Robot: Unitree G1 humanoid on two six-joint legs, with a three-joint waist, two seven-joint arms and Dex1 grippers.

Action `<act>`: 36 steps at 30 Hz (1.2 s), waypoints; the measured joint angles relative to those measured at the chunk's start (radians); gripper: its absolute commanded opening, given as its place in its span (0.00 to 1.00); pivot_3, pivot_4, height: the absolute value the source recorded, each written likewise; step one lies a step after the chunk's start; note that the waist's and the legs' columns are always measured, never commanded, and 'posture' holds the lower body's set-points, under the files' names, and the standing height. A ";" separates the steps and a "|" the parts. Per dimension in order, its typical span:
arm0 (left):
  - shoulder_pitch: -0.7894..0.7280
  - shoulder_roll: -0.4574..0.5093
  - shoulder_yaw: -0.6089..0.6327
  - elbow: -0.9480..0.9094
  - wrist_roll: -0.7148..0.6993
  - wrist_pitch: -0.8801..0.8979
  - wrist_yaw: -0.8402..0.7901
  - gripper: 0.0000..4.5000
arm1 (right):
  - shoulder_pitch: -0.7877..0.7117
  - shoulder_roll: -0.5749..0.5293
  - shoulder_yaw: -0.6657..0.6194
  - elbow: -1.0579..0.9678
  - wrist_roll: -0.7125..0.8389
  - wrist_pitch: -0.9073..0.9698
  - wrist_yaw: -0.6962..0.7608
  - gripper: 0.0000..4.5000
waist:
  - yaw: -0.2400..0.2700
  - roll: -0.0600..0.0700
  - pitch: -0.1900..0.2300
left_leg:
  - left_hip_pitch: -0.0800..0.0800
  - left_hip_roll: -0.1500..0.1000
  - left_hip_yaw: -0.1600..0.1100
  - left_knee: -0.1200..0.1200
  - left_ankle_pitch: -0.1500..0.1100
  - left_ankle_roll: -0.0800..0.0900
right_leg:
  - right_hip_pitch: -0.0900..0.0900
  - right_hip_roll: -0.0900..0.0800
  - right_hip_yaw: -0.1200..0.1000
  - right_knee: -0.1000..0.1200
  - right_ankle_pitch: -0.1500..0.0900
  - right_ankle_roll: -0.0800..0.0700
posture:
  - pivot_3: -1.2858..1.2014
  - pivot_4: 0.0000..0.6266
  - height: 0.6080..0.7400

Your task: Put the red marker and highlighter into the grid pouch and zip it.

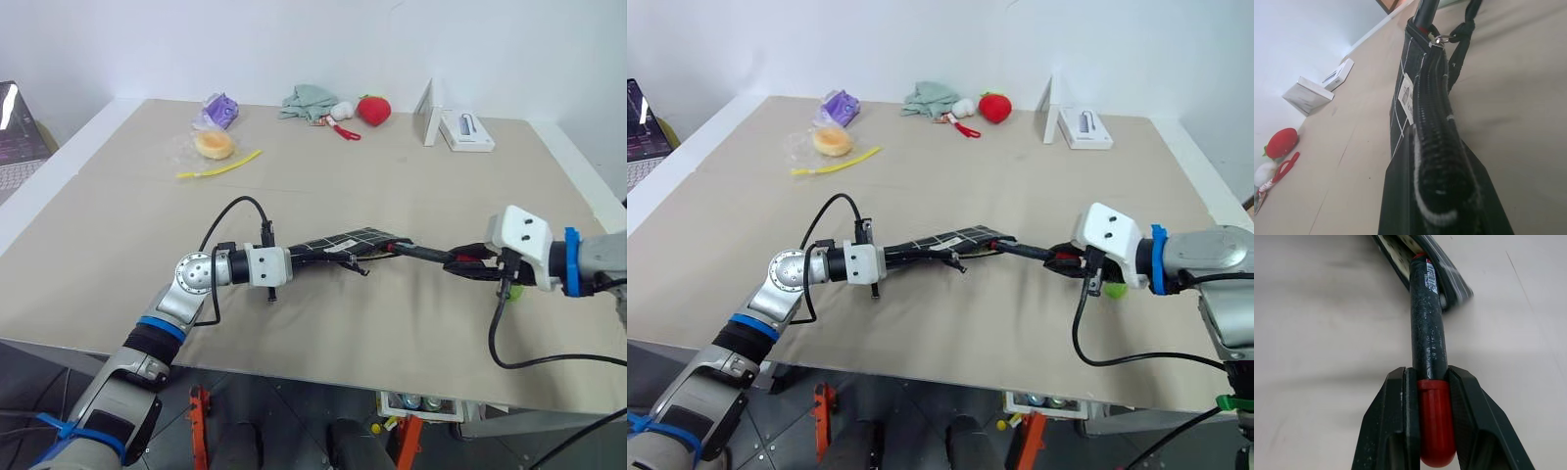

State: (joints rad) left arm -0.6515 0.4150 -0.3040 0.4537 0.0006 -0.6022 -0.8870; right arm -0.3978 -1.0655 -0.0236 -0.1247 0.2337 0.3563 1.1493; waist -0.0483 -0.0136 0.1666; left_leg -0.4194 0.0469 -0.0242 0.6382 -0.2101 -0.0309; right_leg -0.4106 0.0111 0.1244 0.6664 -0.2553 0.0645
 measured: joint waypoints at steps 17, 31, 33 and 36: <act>0.007 -0.062 -0.003 -0.039 -0.001 0.062 -0.037 0.00 | -0.216 0.176 0.252 -0.007 -0.163 -0.084 0.033 0.12 | 0.002 0.000 0.000 | -0.001 0.000 -0.001 0.000 0.000 0.000 | 0.000 0.000 -0.001 0.000 0.003 -0.005 | 0.52 0.24 0.94; 0.035 -0.102 0.006 -0.134 -0.052 0.181 -0.037 0.00 | -0.101 0.221 -0.146 -0.221 0.139 0.312 -0.147 1.00 | 0.005 0.000 0.000 | -0.001 0.000 -0.006 0.001 0.000 0.000 | 0.002 0.000 -0.005 0.001 0.003 -0.006 | 0.52 0.24 0.94; 0.044 -0.103 0.006 -0.139 -0.052 0.191 -0.037 0.00 | -0.057 0.239 -0.217 -0.250 0.148 0.389 -0.241 1.00 | 0.005 0.000 0.000 | -0.001 0.000 -0.006 0.001 0.000 0.000 | 0.003 0.000 -0.005 0.001 0.003 -0.006 | 0.52 0.24 0.94; 0.055 -0.110 0.007 -0.144 -0.059 0.209 -0.037 0.00 | 0.002 0.360 -0.295 -0.294 0.089 0.527 -0.496 1.00 | 0.003 0.000 -0.001 | -0.001 0.000 -0.006 0.001 0.002 -0.001 | 0.002 0.000 -0.005 0.002 0.003 -0.005 | 0.52 0.24 0.94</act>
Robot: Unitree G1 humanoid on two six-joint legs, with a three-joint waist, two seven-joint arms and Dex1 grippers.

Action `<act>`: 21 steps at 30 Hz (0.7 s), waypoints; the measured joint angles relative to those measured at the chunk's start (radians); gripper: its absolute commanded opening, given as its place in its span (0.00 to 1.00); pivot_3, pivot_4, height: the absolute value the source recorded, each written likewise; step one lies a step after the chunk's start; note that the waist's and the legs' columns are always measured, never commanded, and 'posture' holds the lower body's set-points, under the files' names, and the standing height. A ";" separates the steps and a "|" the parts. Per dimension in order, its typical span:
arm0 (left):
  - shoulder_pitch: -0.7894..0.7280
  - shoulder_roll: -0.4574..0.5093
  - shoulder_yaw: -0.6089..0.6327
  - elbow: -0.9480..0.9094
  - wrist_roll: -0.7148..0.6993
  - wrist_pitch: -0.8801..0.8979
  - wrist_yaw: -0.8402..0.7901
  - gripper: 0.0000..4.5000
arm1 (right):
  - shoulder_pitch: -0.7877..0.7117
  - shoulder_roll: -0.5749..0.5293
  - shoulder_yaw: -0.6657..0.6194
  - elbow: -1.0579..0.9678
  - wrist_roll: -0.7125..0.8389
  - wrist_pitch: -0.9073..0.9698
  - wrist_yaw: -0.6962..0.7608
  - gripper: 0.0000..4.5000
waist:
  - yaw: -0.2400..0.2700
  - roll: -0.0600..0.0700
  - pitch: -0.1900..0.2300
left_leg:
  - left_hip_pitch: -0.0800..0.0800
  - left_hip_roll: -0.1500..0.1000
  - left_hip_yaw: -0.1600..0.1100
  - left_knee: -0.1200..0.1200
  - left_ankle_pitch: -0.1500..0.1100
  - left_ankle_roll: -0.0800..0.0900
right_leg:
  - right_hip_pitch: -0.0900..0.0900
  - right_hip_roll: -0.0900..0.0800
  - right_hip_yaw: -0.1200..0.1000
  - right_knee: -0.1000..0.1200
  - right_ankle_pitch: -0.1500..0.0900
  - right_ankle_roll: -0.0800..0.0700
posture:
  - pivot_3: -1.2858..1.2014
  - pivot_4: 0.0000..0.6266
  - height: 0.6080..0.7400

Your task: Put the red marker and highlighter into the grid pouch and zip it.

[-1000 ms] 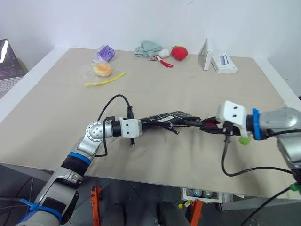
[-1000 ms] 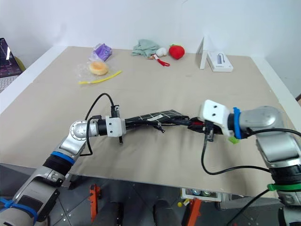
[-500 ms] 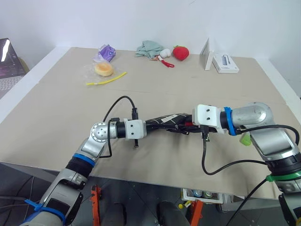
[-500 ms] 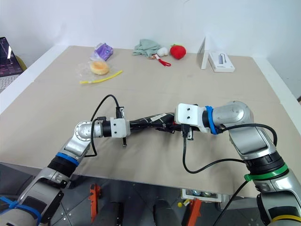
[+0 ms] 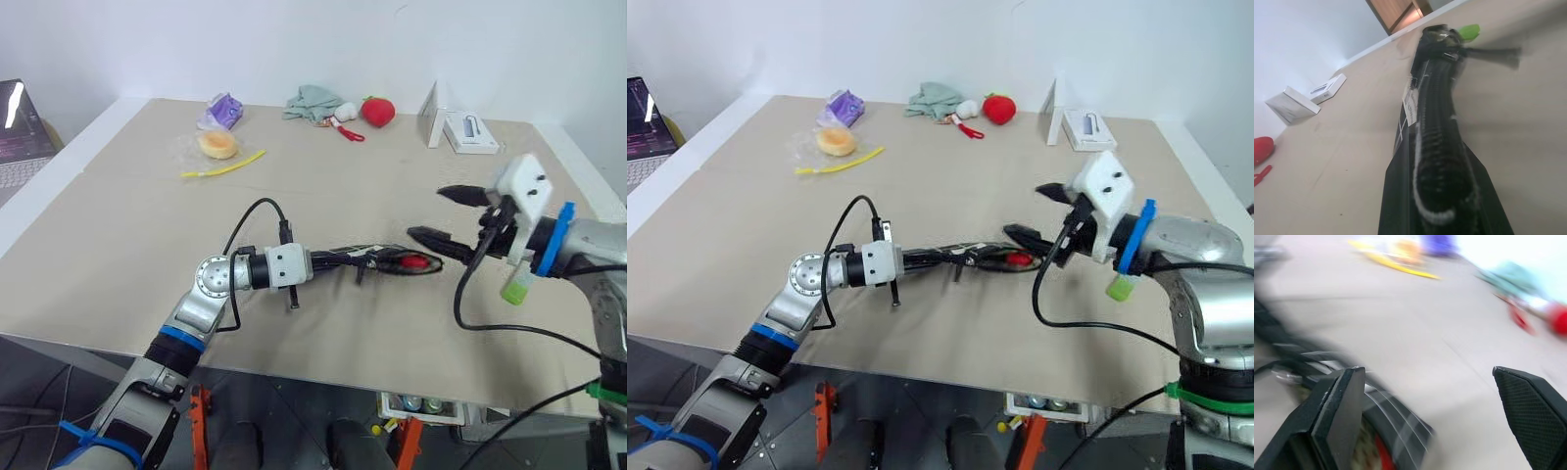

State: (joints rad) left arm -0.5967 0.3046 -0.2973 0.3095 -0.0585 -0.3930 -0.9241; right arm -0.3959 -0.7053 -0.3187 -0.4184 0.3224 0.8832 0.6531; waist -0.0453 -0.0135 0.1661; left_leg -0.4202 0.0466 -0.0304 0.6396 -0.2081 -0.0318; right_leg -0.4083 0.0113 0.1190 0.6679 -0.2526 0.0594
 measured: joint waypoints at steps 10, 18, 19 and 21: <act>0.001 -0.019 0.000 -0.005 -0.019 0.008 -0.023 0.00 | 0.019 0.338 -0.173 -0.067 -0.310 0.316 -0.672 1.00 | 0.000 0.002 -0.001 | 0.001 -0.001 0.000 -0.003 0.005 -0.001 | -0.001 0.000 0.000 0.001 0.000 0.002 | 0.52 0.24 0.94; 0.001 -0.024 -0.001 -0.005 -0.020 0.008 -0.026 0.00 | 0.020 0.430 -0.232 -0.029 -0.312 0.330 -0.725 1.00 | -0.005 0.003 -0.001 | 0.002 0.000 0.000 -0.005 0.006 0.000 | -0.001 0.001 0.000 0.002 0.000 0.002 | 0.52 0.24 0.94; 0.001 -0.024 -0.001 -0.005 -0.020 0.008 -0.026 0.00 | 0.017 0.433 -0.233 -0.019 -0.308 0.330 -0.725 1.00 | -0.005 0.003 -0.001 | 0.002 0.000 0.000 -0.005 0.006 0.000 | -0.001 0.001 0.001 0.002 0.000 0.002 | 0.52 0.24 0.94; 0.002 -0.023 -0.001 -0.005 -0.020 0.008 -0.024 0.00 | 0.011 0.440 -0.233 0.004 -0.306 0.327 -0.725 1.00 | -0.005 0.003 -0.001 | 0.002 0.000 0.000 -0.004 0.006 0.000 | -0.001 0.001 0.001 0.002 0.000 0.002 | 0.52 0.24 0.94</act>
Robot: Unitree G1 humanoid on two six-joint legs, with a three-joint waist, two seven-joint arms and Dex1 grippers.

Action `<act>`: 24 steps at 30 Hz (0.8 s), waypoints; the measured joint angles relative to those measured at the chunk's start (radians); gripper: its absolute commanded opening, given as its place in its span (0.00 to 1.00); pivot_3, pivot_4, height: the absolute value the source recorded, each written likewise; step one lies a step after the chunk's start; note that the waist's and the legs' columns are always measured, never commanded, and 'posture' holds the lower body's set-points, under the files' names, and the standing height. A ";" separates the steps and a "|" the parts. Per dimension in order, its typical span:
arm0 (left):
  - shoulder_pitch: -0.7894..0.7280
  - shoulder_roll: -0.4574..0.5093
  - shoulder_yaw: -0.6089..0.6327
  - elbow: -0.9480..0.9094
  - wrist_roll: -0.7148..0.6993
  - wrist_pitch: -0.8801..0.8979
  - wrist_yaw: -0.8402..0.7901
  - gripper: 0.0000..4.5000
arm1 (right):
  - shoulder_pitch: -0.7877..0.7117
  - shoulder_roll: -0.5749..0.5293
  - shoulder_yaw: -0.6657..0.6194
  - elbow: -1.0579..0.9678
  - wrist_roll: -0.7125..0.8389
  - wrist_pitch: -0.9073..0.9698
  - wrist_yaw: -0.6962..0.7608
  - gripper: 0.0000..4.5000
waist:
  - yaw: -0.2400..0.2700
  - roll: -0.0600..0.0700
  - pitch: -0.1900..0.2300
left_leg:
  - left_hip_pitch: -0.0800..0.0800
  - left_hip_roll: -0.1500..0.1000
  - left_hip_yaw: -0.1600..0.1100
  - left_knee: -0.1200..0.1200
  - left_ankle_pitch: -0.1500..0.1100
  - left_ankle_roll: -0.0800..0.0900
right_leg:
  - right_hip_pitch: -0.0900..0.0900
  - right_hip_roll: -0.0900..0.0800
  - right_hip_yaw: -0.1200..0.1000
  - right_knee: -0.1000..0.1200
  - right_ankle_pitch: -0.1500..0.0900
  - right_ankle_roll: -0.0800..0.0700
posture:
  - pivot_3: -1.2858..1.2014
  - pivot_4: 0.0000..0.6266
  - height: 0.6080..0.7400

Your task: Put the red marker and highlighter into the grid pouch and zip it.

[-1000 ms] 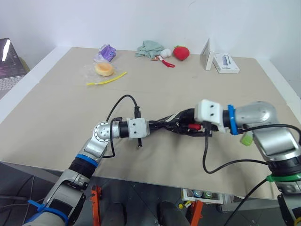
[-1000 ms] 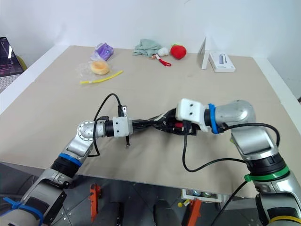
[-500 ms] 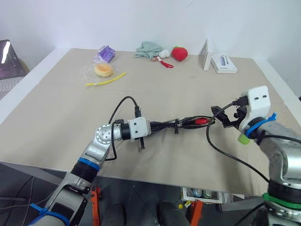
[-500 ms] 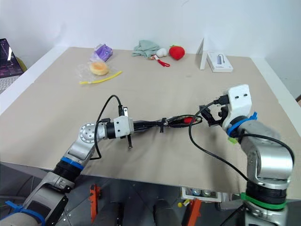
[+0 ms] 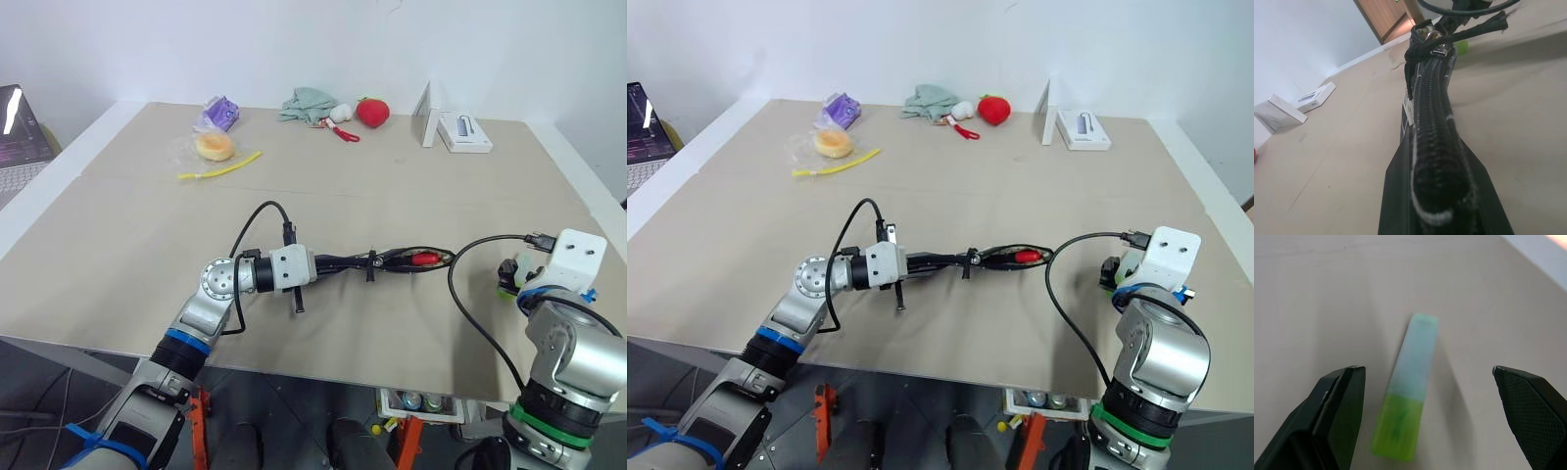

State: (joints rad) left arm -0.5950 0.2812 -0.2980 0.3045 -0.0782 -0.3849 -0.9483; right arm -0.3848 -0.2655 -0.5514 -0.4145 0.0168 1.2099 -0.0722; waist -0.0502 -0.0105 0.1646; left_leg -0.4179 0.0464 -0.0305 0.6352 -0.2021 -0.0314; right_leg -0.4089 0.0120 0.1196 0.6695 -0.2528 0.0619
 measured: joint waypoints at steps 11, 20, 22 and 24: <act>0.016 0.003 0.000 -0.009 0.002 0.000 0.022 0.00 | 0.019 0.003 0.024 0.101 0.013 -0.035 0.006 0.81 | 0.001 0.000 0.000 | 0.000 0.000 0.000 -0.001 0.000 0.000 | 0.000 0.000 0.000 0.000 -0.001 0.001 | 0.52 0.24 0.94; 0.023 0.010 0.000 -0.013 0.004 0.000 0.028 0.00 | 0.014 -0.013 0.010 0.148 0.048 -0.087 0.025 0.24 | 0.001 0.000 0.000 | 0.000 0.000 0.000 -0.001 0.000 0.000 | 0.000 0.000 0.000 -0.001 -0.001 0.001 | 0.52 0.24 0.94; 0.023 0.009 0.000 -0.013 0.004 -0.001 0.028 0.00 | 0.017 -0.101 0.042 0.175 0.066 -0.150 0.105 0.24 | 0.001 0.003 0.001 | -0.001 -0.001 0.001 -0.001 0.000 0.000 | 0.000 -0.001 0.001 -0.002 0.000 0.001 | 0.52 0.24 0.94; 0.022 0.008 0.000 -0.011 0.004 -0.001 0.028 0.00 | 0.024 -0.228 0.097 0.183 0.088 -0.272 0.243 0.24 | 0.000 0.005 0.002 | -0.001 -0.001 0.002 -0.001 0.000 0.000 | 0.000 -0.001 0.002 -0.002 -0.001 0.002 | 0.52 0.24 0.94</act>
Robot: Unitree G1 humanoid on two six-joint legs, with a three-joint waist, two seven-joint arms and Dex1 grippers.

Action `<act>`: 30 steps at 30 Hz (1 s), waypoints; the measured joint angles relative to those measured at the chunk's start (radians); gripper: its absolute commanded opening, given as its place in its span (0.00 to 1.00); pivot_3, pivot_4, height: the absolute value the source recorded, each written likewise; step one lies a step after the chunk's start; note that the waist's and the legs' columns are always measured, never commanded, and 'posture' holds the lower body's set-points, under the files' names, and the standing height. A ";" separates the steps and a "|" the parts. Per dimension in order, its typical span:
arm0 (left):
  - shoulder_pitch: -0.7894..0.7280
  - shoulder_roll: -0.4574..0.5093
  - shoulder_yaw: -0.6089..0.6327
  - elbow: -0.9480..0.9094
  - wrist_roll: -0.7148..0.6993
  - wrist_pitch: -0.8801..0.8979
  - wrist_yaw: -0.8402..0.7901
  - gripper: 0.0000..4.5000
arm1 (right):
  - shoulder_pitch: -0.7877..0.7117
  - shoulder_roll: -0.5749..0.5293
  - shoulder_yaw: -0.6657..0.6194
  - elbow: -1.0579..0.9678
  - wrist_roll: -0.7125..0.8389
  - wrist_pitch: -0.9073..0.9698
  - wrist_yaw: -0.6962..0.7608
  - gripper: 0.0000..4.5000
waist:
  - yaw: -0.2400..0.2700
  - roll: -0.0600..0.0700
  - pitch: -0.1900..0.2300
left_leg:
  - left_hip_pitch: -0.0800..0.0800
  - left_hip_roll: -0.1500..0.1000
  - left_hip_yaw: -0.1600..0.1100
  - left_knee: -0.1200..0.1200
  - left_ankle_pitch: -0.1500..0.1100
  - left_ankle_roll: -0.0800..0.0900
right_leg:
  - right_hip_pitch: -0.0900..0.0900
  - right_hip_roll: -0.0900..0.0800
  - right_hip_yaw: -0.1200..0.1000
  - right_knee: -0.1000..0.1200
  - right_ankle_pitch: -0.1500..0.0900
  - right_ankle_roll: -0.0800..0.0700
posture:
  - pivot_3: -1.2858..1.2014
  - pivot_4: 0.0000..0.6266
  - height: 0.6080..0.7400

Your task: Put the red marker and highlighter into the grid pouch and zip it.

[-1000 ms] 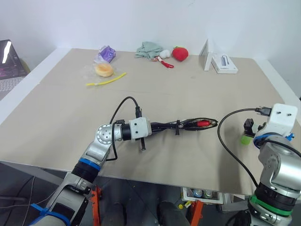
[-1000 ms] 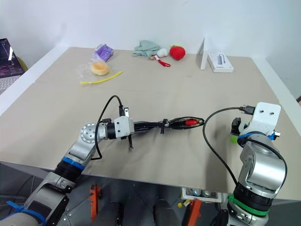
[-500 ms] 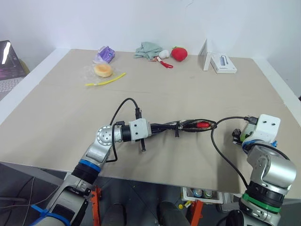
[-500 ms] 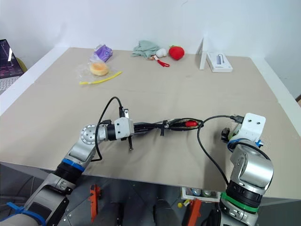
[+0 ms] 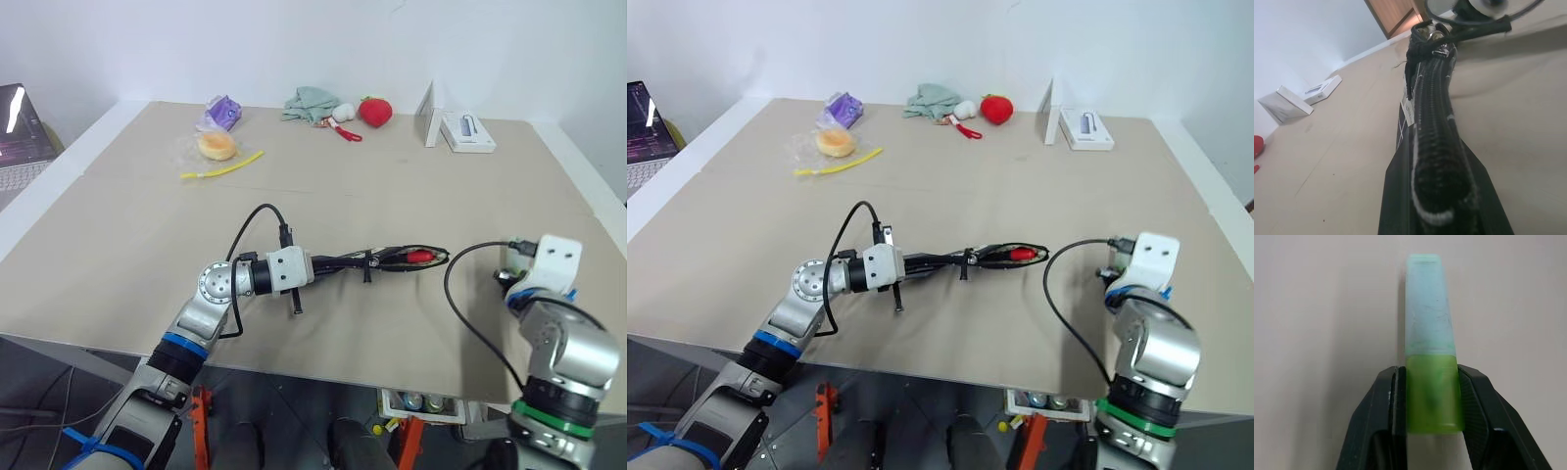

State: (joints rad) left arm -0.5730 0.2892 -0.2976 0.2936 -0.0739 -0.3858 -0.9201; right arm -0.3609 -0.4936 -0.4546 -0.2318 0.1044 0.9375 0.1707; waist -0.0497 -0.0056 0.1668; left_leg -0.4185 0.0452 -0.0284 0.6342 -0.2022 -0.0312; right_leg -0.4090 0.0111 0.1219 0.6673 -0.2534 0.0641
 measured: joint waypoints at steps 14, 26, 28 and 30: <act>-0.029 -0.002 0.003 0.042 -0.002 -0.009 -0.008 0.00 | 0.171 -0.644 0.071 -0.174 0.458 -0.248 1.010 0.24 | 0.002 -0.002 0.001 | 0.000 0.000 -0.002 0.003 -0.004 0.006 | 0.002 0.000 -0.002 -0.001 -0.002 0.000 | 0.52 0.24 0.94; -0.030 -0.003 0.002 0.044 -0.001 -0.012 -0.008 0.00 | 0.126 -0.669 0.261 0.018 0.253 -0.474 1.018 0.24 | 0.001 -0.002 0.001 | 0.000 0.000 -0.002 0.002 -0.003 0.005 | 0.001 0.000 -0.002 -0.001 -0.002 0.000 | 0.52 0.24 0.94; -0.032 -0.004 0.002 0.045 -0.001 -0.013 -0.009 0.00 | 0.061 -0.659 0.327 0.024 0.217 -0.506 1.017 0.24 | 0.000 -0.002 0.001 | 0.000 0.000 -0.001 0.002 -0.003 0.005 | 0.001 0.000 -0.002 -0.001 -0.002 0.000 | 0.52 0.24 0.94; -0.038 -0.008 0.001 0.048 0.000 -0.016 -0.011 0.00 | -0.011 -0.641 0.397 0.021 0.179 -0.537 1.019 0.24 | 0.001 -0.002 0.001 | 0.000 0.000 -0.002 0.002 -0.003 0.005 | 0.001 0.000 -0.002 -0.001 -0.001 0.000 | 0.52 0.24 0.94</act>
State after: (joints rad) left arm -0.6107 0.2812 -0.2966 0.3420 -0.0743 -0.4013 -0.9309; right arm -0.3723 -1.1348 -0.0575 -0.2104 0.2830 0.4006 1.1898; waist -0.0491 -0.0079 0.1681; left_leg -0.4182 0.0456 -0.0301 0.6361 -0.2050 -0.0265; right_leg -0.4079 0.0114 0.1197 0.6662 -0.2549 0.0638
